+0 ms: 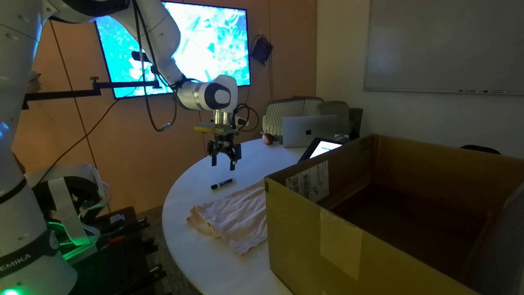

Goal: Pick up the marker and put it on the cloth, then put the cloth in box

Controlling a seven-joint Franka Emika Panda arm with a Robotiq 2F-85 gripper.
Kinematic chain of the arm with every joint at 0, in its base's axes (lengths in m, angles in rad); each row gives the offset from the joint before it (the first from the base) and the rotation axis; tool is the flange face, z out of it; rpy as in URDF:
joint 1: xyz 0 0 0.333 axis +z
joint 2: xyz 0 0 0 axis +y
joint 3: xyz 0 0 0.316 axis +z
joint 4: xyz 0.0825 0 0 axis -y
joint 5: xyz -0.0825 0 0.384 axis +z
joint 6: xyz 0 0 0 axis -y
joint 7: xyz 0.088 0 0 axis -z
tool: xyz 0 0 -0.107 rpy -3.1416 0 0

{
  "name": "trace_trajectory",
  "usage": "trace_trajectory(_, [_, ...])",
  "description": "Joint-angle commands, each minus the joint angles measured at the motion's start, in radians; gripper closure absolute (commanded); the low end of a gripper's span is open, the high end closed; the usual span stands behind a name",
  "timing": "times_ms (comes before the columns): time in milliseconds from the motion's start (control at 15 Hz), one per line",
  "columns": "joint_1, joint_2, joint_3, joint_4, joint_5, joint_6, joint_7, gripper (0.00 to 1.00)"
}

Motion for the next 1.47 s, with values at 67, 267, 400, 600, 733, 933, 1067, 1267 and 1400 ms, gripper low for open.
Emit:
trace_trajectory(67, [0.068,0.088,0.024,0.079,0.021,0.049,0.086,0.00])
trace_trajectory(267, [0.114,0.154,0.021,0.127,0.027,0.123,0.168,0.00])
trace_trajectory(400, [0.140,0.205,0.008,0.172,0.025,0.168,0.219,0.00])
trace_trajectory(600, [0.155,0.268,0.002,0.227,0.037,0.183,0.256,0.00])
trace_trajectory(733, [0.166,0.303,-0.009,0.252,0.033,0.190,0.276,0.00])
trace_trajectory(933, [0.177,0.347,-0.024,0.285,0.028,0.184,0.290,0.00])
trace_trajectory(1067, [0.182,0.364,-0.035,0.295,0.023,0.187,0.294,0.00])
trace_trajectory(1267, [0.186,0.383,-0.047,0.307,0.021,0.179,0.295,0.00])
trace_trajectory(1400, [0.187,0.389,-0.049,0.307,0.021,0.179,0.290,0.00])
